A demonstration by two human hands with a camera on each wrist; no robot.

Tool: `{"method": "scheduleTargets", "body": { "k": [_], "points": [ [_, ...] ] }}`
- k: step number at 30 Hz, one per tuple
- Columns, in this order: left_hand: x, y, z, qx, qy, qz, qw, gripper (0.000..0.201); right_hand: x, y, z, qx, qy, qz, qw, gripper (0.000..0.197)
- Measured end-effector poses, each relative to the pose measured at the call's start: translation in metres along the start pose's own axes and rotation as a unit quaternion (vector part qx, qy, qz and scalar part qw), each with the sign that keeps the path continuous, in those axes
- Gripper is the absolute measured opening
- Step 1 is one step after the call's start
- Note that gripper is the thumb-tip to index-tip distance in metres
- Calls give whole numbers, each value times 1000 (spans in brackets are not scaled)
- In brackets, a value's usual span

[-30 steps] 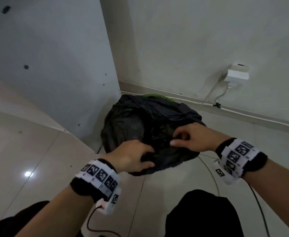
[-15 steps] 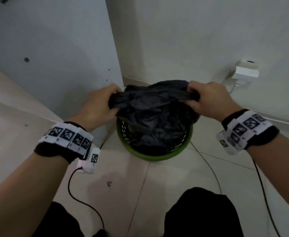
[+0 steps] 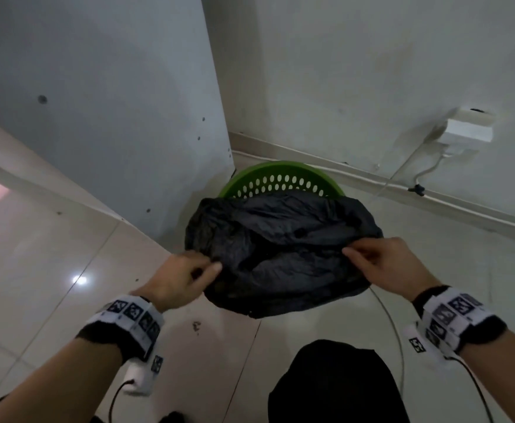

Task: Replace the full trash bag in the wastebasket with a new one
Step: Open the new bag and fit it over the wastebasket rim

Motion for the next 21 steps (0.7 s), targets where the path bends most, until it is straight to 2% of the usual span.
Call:
{"method": "scheduleTargets", "body": {
  "k": [1, 2, 3, 6, 8, 10, 14, 17, 19, 21],
  "points": [
    [1, -6, 14, -47, 16, 28, 998, 53, 4, -3, 10, -61, 19, 19, 998, 17],
    [-1, -15, 23, -67, 13, 53, 996, 48, 6, -7, 16, -96, 43, 33, 994, 18],
    [-4, -27, 30, -69, -3, 65, 995, 43, 6, -14, 18, -104, 70, 40, 991, 21],
    [-11, -70, 32, 9, -71, 75, 995, 51, -2, -42, 10, -28, 121, 13, 992, 29],
    [-4, -94, 29, 81, -107, 115, 984, 59, -8, -59, 8, 28, 118, -18, 992, 38],
    [1, -112, 30, 120, -121, 135, 976, 67, -12, -74, 13, 61, 120, -46, 990, 52],
    [8, -144, 43, 118, -151, 153, 969, 75, -26, -107, 27, 76, 157, -85, 981, 58],
    [26, -170, 52, 117, -72, 138, 981, 86, -37, -134, 21, 149, 156, -115, 970, 66],
    [39, -185, 55, 136, -28, 144, 980, 94, -43, -146, 16, 201, 100, -144, 964, 73],
    [47, -200, 56, 159, 3, 153, 975, 93, -47, -154, 16, 207, 4, -174, 963, 81]
  ]
}}
Point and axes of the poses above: each hand's wrist, its own y-axis away from the middle knuckle, its own z-axis out of the back of the hand, x = y × z, the point moved 7 cm from there along -y, towards the middle knuckle, and after that the axes turned 13 degrees about x, right-handed, at the moved point
